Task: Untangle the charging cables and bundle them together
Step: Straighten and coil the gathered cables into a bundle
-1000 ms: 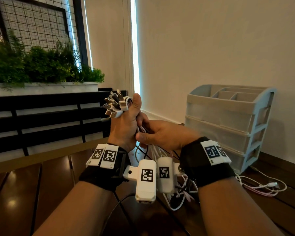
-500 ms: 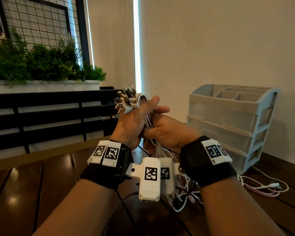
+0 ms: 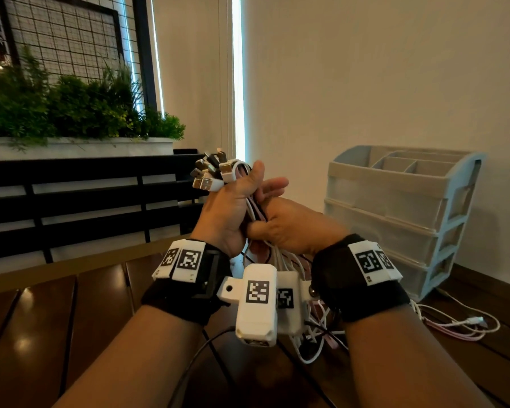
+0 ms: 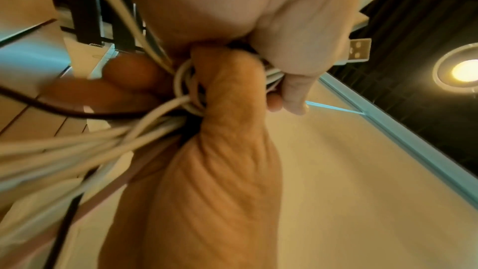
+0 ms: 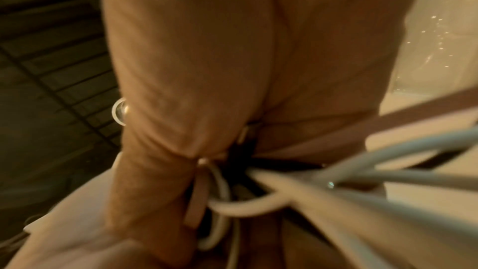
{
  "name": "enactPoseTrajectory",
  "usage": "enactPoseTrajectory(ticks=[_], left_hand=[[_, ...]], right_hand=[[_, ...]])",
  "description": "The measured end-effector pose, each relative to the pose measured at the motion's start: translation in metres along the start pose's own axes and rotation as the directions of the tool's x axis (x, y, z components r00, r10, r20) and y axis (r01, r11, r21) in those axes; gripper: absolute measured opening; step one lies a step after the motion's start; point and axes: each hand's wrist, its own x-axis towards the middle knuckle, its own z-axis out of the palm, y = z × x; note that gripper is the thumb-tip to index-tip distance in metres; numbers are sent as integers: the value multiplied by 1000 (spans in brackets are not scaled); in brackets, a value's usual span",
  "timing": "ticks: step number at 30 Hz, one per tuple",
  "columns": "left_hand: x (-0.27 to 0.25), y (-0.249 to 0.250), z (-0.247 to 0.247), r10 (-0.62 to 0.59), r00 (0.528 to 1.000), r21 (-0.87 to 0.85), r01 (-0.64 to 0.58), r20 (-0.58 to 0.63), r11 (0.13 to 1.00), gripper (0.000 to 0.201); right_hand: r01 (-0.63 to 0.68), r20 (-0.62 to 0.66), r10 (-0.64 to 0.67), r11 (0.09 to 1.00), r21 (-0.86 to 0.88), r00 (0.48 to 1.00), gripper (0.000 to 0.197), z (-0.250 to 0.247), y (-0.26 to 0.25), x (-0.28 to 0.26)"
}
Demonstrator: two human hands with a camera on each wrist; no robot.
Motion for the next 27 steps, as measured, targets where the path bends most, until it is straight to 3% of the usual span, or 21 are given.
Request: enactPoseTrajectory(ticks=[2, 5, 7, 14, 17, 19, 22, 25, 27], left_hand=[[0, 1, -2, -35, 999, -34, 35, 14, 999, 52], [2, 5, -4, 17, 1000, -134, -19, -17, 991, 38], [4, 6, -6, 55, 997, -216, -64, -48, 974, 34], [5, 7, -11, 108, 988, -261, -133, -109, 956, 48], [3, 5, -8, 144, 988, -215, -154, -58, 964, 46], [1, 6, -6, 154, 987, -210, -159, -40, 965, 48], [-1, 9, -2, 173, 984, -232, -177, -38, 957, 55], [0, 9, -2, 212, 975, -221, -222, -67, 950, 52], [1, 9, -5, 239, 967, -224, -252, -85, 941, 52]], right_hand=[[-2, 6, 1, 998, 60, 1000, 7, -3, 3, -2], [-4, 46, 0, 996, 87, 999, 25, -5, 8, -2], [7, 7, -7, 998, 54, 1000, 35, -3, 13, 2], [34, -36, -21, 911, 410, 999, 50, 4, 7, 5], [17, -27, -7, 918, 396, 1000, 45, 6, 8, 3], [11, -38, 3, 937, 349, 999, 31, 5, 7, 0], [-16, -124, 29, 994, 111, 992, 10, 7, 4, 1], [-42, -166, 30, 997, -66, 986, 13, 7, 6, 5], [-54, -106, 51, 998, -25, 993, 10, 2, 8, 2]])
